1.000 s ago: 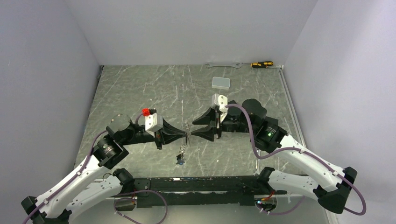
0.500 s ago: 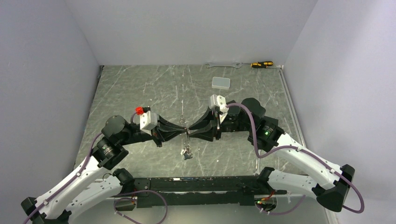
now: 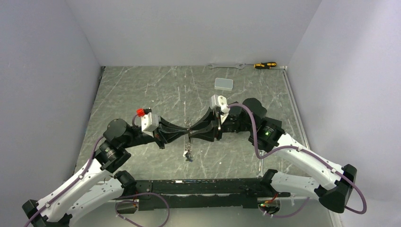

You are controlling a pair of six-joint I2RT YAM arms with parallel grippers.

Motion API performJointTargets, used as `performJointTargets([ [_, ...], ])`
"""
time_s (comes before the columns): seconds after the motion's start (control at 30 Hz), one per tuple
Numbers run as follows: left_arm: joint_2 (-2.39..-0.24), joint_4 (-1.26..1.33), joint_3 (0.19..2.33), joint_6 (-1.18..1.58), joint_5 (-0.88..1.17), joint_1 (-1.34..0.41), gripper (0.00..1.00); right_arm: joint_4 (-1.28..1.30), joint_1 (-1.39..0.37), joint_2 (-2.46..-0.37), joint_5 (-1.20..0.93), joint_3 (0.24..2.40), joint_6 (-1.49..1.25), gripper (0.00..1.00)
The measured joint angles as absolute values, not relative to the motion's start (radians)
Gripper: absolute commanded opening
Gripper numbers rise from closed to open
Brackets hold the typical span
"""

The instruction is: Put the keys on the keyring

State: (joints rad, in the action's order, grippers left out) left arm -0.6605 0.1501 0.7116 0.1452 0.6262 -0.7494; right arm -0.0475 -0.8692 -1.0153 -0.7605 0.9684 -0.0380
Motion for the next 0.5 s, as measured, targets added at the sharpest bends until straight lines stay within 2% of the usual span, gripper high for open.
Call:
performJointTargets([
  [0.5, -0.63, 0.207, 0.701, 0.175, 0.616, -0.75, 0.0, -0.086, -0.869, -1.039, -0.761, 0.968, -0.05, 0.25],
])
